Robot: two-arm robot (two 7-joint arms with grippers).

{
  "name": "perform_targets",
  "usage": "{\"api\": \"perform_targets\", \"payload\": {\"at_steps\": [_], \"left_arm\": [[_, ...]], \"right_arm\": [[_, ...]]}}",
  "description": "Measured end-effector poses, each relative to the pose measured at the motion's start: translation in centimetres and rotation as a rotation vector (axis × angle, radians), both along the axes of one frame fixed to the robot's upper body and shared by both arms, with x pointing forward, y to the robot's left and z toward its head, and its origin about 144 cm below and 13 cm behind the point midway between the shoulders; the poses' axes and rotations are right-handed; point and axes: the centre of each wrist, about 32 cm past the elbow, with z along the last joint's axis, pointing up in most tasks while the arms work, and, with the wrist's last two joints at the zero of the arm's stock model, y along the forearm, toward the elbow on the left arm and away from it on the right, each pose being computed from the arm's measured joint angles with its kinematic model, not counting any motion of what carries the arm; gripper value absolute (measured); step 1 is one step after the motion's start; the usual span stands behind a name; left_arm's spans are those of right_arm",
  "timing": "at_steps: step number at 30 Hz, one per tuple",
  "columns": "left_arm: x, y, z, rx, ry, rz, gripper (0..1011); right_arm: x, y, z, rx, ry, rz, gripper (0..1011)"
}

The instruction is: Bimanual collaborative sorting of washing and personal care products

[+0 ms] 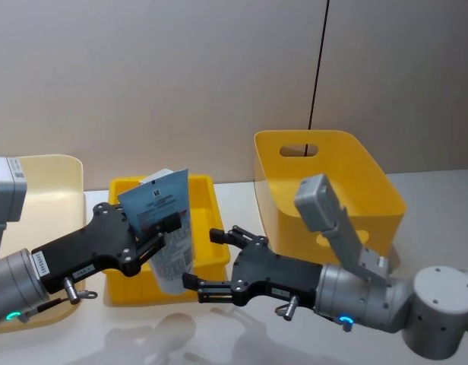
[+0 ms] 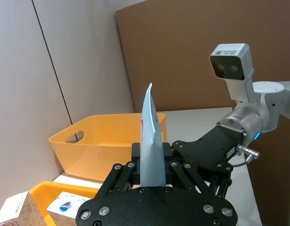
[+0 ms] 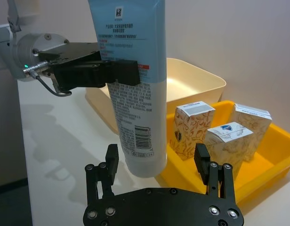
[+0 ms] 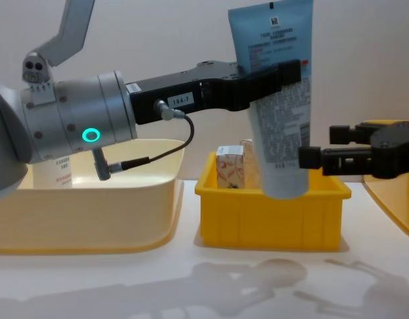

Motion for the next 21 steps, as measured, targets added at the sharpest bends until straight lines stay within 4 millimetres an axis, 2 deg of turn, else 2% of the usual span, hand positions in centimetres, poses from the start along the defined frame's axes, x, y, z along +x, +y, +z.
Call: {"api": "perform_targets", "payload": {"at_steps": [21], "left_arm": [[0.0, 0.0, 0.0, 0.000, 0.000, 0.000, 240]], "right_arm": [[2.9, 2.5, -1.2, 0.005, -0.033, 0.079, 986]]}}
